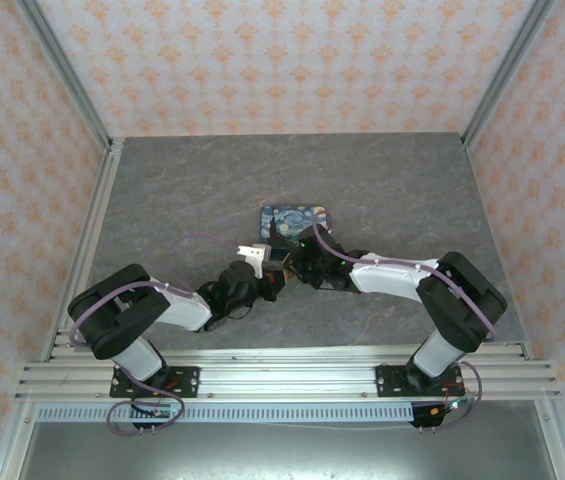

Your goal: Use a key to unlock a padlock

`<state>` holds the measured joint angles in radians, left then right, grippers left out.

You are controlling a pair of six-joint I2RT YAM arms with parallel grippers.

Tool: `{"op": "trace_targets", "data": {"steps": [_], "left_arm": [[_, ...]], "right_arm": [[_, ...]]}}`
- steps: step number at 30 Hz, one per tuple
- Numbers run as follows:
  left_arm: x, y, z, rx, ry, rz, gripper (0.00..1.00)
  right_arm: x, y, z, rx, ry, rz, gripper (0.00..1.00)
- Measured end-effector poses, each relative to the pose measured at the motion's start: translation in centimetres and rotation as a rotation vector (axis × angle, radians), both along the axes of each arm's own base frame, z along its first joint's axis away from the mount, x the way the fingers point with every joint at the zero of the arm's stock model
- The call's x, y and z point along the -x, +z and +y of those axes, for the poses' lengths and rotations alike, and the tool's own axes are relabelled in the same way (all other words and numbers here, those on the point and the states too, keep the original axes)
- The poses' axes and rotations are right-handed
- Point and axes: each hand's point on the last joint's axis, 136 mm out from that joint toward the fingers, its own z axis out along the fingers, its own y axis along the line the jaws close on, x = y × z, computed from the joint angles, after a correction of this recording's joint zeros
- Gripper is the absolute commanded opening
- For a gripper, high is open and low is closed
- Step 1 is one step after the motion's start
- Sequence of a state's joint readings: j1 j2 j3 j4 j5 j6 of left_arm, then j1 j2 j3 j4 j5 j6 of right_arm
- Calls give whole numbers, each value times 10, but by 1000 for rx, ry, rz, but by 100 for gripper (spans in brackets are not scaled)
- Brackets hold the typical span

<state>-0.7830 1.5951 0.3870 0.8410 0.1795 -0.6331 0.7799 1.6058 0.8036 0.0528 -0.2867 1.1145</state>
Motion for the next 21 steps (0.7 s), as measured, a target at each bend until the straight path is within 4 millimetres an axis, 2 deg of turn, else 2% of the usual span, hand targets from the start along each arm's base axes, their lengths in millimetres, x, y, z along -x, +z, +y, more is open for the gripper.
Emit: {"op": "trace_targets", "data": {"steps": [7,8,10,12,17,21], "left_arm": [[3,0,-3,8,-15,7,0],[3,0,-3,10,-19,8,4],[4,1,-4,10,-25,7,23],[3,2,-5,8,-24,2,36],[4,2,-1,-12,-17,8,47],[5,14,5,-31,-5,-15,48]], "right_arm": [[5,1,-7,25,-8,17,0],[6,0,-8,30,-7,19,0],[7,1,-10,38,-5,19,0],[9,-2,-14,69,6,24,0],[14,-5,-23,154,48,36,0],[14,6,-24,222,123,17,0]]}}
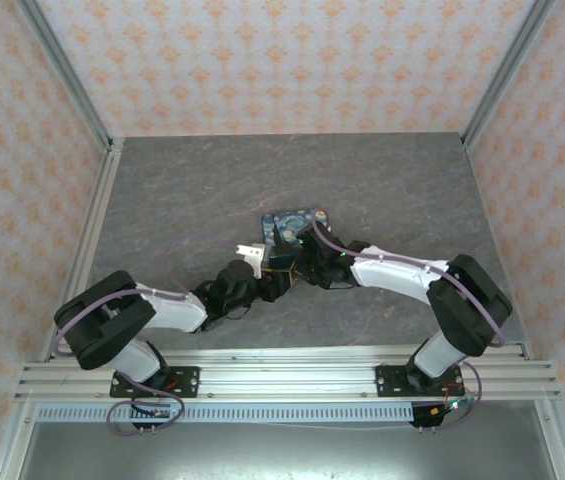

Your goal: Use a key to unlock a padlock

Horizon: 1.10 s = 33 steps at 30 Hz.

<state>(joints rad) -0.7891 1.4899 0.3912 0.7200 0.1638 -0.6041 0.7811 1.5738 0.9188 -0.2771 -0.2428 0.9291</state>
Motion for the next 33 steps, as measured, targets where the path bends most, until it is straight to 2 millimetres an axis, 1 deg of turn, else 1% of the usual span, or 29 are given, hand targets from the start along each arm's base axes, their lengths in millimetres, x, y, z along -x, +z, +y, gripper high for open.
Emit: {"op": "trace_targets", "data": {"steps": [3,5,8,11,15,19,22,26,33], "left_arm": [[1,10,7,-16,15,-17,48],[2,13,13,-37,28,-20,48],[5,15,23,-71,52,-14,48],[7,16,32,-95,78,-11,48],[9,7,47,-142,109,22,47],[12,-6,58,-200,124,75,47],[10,-7,59,-215,127,90,46],[2,-10,52,-223,123,108,43],[2,-33,41,-254,85,176,33]], "right_arm": [[-2,8,-1,65,78,-17,0],[-3,10,-3,118,139,-28,0],[-2,8,-9,217,236,-30,0],[2,1,-19,311,324,-19,0],[6,-7,-34,417,426,-12,0],[6,1,-41,485,501,-25,0],[1,12,-43,530,548,-53,0],[-4,22,-48,586,598,-78,0],[-3,26,-50,626,694,-92,0]]}}
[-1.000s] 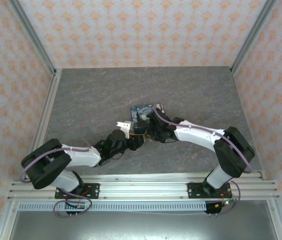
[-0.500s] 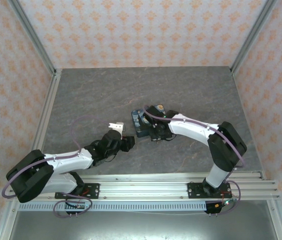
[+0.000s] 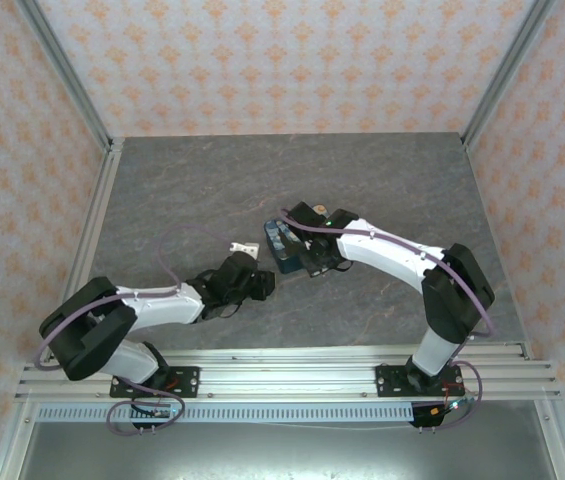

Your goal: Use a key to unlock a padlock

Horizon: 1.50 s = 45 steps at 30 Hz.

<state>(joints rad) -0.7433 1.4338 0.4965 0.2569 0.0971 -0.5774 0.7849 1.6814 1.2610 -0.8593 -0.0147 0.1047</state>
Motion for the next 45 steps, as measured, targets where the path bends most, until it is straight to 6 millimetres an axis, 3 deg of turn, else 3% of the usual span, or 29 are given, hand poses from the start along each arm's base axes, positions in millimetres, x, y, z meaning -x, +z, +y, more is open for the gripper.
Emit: {"op": "trace_targets", "data": {"steps": [12,22,45], "left_arm": [[0,-13,-9,27,-15,34,21],[2,-20,-11,31,-21,54,18],[-3,-21,-20,53,-33,46,17]], "right_arm": [[11,-18,1,15,149,46,0],[-1,-25,-7,84,205,-23,0],[-3,-4,3,52,257,-95,0]]}}
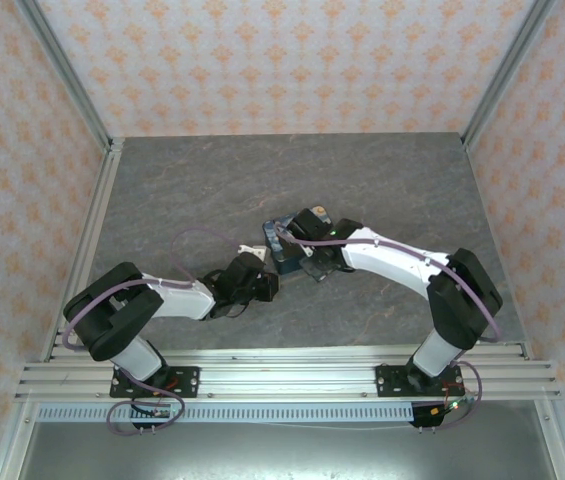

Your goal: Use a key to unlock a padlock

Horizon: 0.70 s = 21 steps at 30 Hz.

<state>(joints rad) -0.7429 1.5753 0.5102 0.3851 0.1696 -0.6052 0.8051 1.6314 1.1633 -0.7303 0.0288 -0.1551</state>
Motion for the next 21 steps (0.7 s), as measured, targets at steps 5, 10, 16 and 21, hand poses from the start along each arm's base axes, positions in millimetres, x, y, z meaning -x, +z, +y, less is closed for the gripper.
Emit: {"op": "trace_targets", "data": {"steps": [5,10,16,21], "left_arm": [[-2,0,2,4,7,3,16],[-8,2,11,8,37,2,17],[-12,11,30,25,97,-6,17],[-12,15,34,30,111,-12,17]], "right_arm": [[8,2,20,23,49,-17,0],[14,2,38,76,74,-73,0],[0,21,36,170,39,-228,0],[-12,36,33,247,17,-347,0]]}}
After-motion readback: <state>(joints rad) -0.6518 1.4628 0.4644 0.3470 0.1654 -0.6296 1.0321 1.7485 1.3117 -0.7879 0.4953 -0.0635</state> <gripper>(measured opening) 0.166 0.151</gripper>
